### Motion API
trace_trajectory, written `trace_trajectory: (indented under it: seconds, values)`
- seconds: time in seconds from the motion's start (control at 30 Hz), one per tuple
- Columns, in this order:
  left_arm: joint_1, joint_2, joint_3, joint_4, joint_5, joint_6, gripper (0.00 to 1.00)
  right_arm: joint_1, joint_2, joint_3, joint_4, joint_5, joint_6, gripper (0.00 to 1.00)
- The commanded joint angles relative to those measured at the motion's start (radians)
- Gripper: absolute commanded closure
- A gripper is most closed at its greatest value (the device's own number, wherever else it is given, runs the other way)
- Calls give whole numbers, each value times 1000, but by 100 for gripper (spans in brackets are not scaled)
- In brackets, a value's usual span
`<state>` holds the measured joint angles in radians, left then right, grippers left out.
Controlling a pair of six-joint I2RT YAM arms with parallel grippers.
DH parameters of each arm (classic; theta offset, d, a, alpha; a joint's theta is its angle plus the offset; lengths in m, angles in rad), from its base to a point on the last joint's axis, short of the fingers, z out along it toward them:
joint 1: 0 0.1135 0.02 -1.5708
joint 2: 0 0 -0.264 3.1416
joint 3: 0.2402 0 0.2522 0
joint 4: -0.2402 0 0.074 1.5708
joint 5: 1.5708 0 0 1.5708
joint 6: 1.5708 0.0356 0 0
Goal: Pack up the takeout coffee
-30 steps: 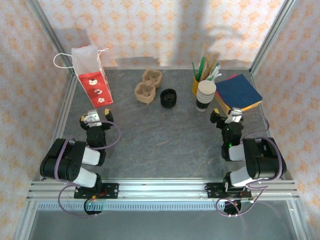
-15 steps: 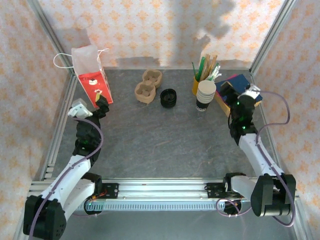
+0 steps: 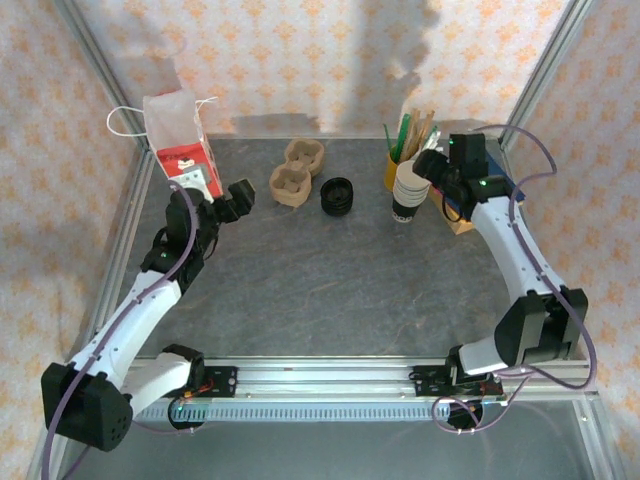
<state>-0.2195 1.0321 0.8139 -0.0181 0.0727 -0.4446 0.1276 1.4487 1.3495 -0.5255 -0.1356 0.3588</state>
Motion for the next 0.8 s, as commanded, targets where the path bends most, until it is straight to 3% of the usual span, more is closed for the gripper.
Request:
trace_trajectory:
  seconds: [0.0, 0.23, 0.57, 0.77]
  values:
    - [-29, 18, 70, -86, 89, 20, 1, 6, 64, 74, -146, 67, -13, 32]
    - [-60, 50, 80, -67, 164, 46, 1, 12, 165, 140, -163, 93, -12, 43]
    - [-69, 74, 64, -60, 122, 40, 1, 12, 251, 209, -183, 77, -23, 62]
    - [-69, 78, 54, -49, 125, 34, 1, 12, 263, 211, -180, 79, -26, 67]
